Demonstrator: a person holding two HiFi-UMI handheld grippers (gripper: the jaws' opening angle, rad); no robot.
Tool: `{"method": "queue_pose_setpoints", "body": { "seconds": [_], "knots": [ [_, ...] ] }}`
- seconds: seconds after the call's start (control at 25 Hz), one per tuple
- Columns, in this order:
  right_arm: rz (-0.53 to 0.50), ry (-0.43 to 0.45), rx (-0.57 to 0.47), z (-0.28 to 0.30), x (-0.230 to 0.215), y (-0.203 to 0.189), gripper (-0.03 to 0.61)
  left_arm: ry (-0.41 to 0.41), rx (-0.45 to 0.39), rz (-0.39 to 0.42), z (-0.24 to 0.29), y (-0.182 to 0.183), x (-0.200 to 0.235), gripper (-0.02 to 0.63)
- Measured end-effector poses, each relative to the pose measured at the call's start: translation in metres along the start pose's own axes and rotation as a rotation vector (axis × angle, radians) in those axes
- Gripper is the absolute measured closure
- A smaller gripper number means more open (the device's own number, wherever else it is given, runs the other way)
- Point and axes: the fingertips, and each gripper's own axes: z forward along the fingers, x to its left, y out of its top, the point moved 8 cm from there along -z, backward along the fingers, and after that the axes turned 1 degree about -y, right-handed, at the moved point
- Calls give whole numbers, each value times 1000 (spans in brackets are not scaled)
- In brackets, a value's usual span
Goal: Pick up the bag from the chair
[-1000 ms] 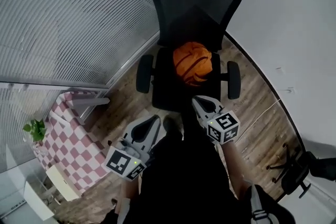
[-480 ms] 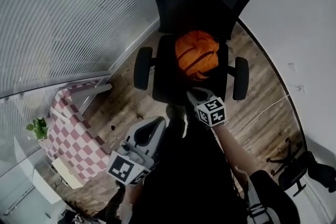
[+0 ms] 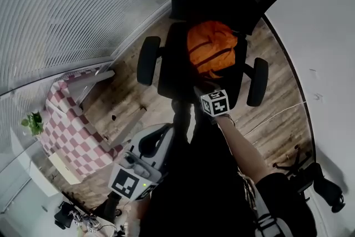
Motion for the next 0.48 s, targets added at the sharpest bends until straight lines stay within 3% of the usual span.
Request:
{"method": "queue_pose_setpoints", "body": {
  "seconds": [0.48],
  "knots": [
    [36, -106, 66, 59, -16, -11, 385, 108, 29, -52, -2, -16, 6, 580]
  ]
}}
